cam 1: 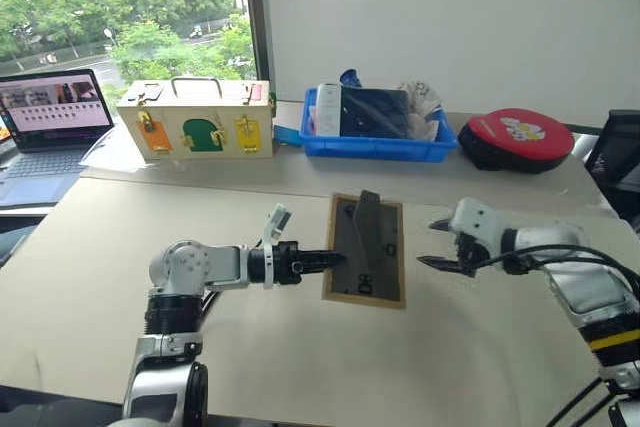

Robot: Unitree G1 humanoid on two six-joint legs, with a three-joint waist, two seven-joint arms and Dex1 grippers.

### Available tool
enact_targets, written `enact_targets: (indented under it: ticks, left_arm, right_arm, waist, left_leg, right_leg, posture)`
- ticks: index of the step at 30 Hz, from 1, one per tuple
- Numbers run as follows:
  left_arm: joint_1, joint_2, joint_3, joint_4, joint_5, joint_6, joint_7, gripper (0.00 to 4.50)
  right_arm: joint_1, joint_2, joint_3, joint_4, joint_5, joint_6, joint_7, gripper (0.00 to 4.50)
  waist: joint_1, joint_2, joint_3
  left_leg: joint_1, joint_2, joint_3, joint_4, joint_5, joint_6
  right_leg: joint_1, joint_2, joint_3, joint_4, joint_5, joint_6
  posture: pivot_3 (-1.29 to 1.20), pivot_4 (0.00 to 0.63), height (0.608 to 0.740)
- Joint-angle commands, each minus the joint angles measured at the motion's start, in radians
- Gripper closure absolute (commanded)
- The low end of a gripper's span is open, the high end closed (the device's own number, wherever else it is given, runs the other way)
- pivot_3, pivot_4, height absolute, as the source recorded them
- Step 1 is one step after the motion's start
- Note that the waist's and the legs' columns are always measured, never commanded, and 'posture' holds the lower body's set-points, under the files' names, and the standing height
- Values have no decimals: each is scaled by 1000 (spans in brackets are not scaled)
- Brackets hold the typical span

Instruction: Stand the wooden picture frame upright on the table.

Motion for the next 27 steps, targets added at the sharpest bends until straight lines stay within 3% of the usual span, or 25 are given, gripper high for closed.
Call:
enact_targets:
  ticks: [1, 5, 11, 18, 27]
  left_arm:
    - [-50, -17, 55, 25, -41, 44, 1, 3358]
    - [-93, -22, 84, 90, -59, 56, 9, 3358]
    - [-162, -31, 113, 176, -59, 56, 33, 3358]
    - [-171, -45, 78, 158, -73, 56, 38, 3358]
    - [-162, -35, 95, 143, -88, 56, 51, 3358]
  right_arm:
    - [-8, -21, -87, 30, -27, -228, -39, 641]
    - [-4, -32, -102, 52, -113, -428, -109, 641]
    - [30, 40, -50, -76, -355, -662, -309, 641]
    - [-23, 147, -93, -178, -497, -650, -512, 641]
    - [-6, 120, -135, -169, -564, -658, -631, 641]
  waist:
    - [-7, 0, 0]
    - [-10, 0, 0]
    - [-10, 0, 0]
    - [-9, 0, 0]
    - [-7, 0, 0]
  left_leg:
    - [0, 0, 0, 0, 1, -1]
    - [1, 0, 0, -1, 2, -3]
    - [2, 0, -1, -1, 3, -3]
    - [2, -1, -1, -1, 5, -5]
    - [2, -2, -2, -1, 5, -4]
  right_leg:
    - [0, 0, 0, 0, 0, 0]
    - [1, 0, 0, 1, 0, 0]
    - [0, 0, 0, 3, 0, 0]
    - [0, 0, 0, 6, 0, 0]
    - [0, -1, 0, 7, 0, 0]
  posture:
    - [0, 150, 740]
    - [0, 150, 740]
    - [0, 150, 740]
    - [0, 150, 740]
    - [0, 150, 740]
